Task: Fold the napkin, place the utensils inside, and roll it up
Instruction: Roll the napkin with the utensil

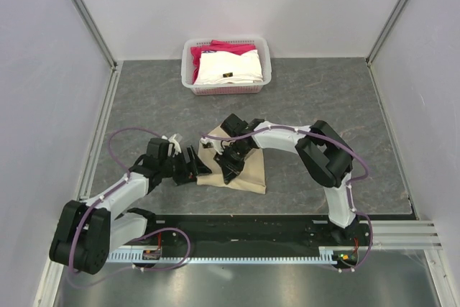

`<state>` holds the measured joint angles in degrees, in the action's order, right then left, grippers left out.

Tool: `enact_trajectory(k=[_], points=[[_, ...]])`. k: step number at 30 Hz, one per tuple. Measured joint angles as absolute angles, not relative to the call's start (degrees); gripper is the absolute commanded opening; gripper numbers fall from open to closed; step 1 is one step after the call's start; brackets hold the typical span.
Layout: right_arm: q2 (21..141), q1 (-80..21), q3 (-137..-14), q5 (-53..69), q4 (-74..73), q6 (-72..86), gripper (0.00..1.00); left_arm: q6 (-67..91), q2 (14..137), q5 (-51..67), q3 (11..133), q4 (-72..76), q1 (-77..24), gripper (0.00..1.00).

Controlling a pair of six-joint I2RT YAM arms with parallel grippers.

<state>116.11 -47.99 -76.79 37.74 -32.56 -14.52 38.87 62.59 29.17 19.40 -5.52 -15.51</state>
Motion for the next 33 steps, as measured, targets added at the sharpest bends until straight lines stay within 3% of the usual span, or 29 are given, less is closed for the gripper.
enact_trajectory(k=[4,9,16,20,26,30,33], points=[[118.50,-47.20,-79.44,40.27,-35.62,-14.52,0.17,39.18,63.83,29.34,19.31,-5.26,-15.25,0.71],[120.79,-46.52,-81.82,42.68,-39.16,-14.50,0.17,39.51,65.87,29.41,19.42,-4.34,-14.96,0.63],[122.02,-46.28,-83.05,44.01,-41.87,-14.48,0.17,39.53,67.79,28.71,19.44,-4.36,-14.94,0.39],[122.56,-46.17,-83.66,44.34,-42.76,-14.31,0.17,39.53,68.86,28.80,19.44,-4.32,-14.90,0.36],[123.09,-46.04,-84.31,44.73,-43.53,-14.06,0.18,39.57,70.63,30.11,19.75,-4.27,-14.87,0.20],[123.31,-46.04,-84.60,44.77,-43.90,-13.76,0.25,39.57,71.26,31.22,20.25,-4.29,-14.87,0.02],[123.28,-46.06,-84.71,44.77,-44.03,-13.63,0.34,39.53,71.72,31.59,20.80,-4.60,-14.87,0.02]])
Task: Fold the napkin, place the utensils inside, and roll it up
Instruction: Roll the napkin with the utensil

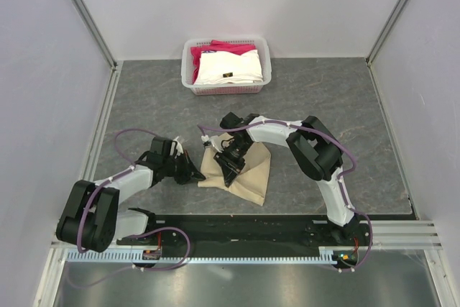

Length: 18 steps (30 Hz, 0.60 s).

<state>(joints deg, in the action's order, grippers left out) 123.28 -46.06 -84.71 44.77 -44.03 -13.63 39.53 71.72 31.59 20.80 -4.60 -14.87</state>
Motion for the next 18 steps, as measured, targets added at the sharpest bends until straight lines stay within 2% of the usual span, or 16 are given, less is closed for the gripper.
enact_trajectory(k=[5,12,18], points=[[122.10,-46.48,-84.82,43.97,-44.16,-12.45,0.54,39.48,73.01,31.64,22.06,-5.91,-14.94,0.02],[114.52,-47.16,-83.29,32.77,-38.46,-11.97,0.61,39.20,76.60,32.73,24.86,-7.73,-15.14,0.02],[98.78,-51.42,-71.94,20.36,-29.58,-11.49,0.63,38.17,78.32,33.15,26.70,-9.80,-15.14,0.02]])
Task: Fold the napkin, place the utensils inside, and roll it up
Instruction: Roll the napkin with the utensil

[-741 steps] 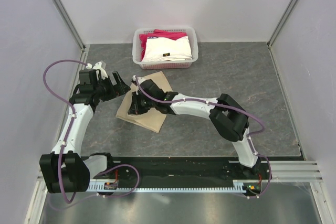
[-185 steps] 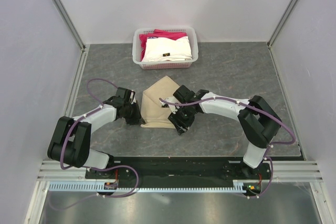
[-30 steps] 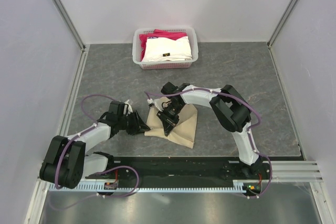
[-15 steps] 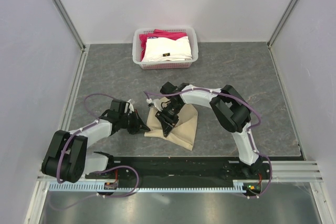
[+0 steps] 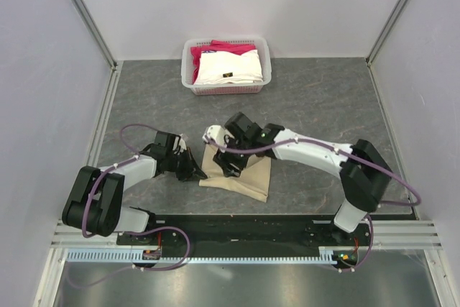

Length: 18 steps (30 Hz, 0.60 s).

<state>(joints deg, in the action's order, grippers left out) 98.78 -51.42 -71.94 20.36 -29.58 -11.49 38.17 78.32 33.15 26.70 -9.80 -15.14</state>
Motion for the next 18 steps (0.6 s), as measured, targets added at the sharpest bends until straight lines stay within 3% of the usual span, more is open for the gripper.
enact_trajectory(k=[7,18], points=[[91.44,-63.72,-62.04,9.98,-21.08,-9.93,0.64,37.63,79.22,33.28,27.64,-10.87,-15.11,0.02],[93.54,-65.17,-59.05,2.04,-14.90,-10.17,0.64,37.23,79.22,33.28,27.81,-11.29,-15.07,0.02]])
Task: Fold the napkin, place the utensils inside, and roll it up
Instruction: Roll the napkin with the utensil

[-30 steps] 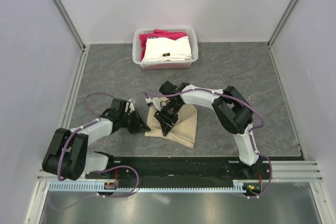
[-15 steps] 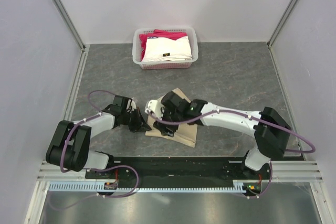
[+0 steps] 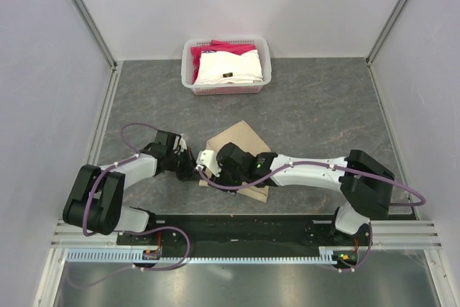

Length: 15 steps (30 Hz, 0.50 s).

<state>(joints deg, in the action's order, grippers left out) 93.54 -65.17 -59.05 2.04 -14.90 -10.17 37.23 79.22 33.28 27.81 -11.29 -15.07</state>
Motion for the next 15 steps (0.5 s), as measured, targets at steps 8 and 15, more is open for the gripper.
enact_trajectory(k=[8,15], points=[[95.33,-65.17,-59.00,1.37,-13.85,-10.98,0.63,37.21,79.26,33.28,27.83,-11.33,-15.07,0.02],[98.15,-65.25,-58.59,0.99,-12.84,-11.38,0.63,37.19,79.79,33.47,28.25,-11.79,-14.94,0.02]])
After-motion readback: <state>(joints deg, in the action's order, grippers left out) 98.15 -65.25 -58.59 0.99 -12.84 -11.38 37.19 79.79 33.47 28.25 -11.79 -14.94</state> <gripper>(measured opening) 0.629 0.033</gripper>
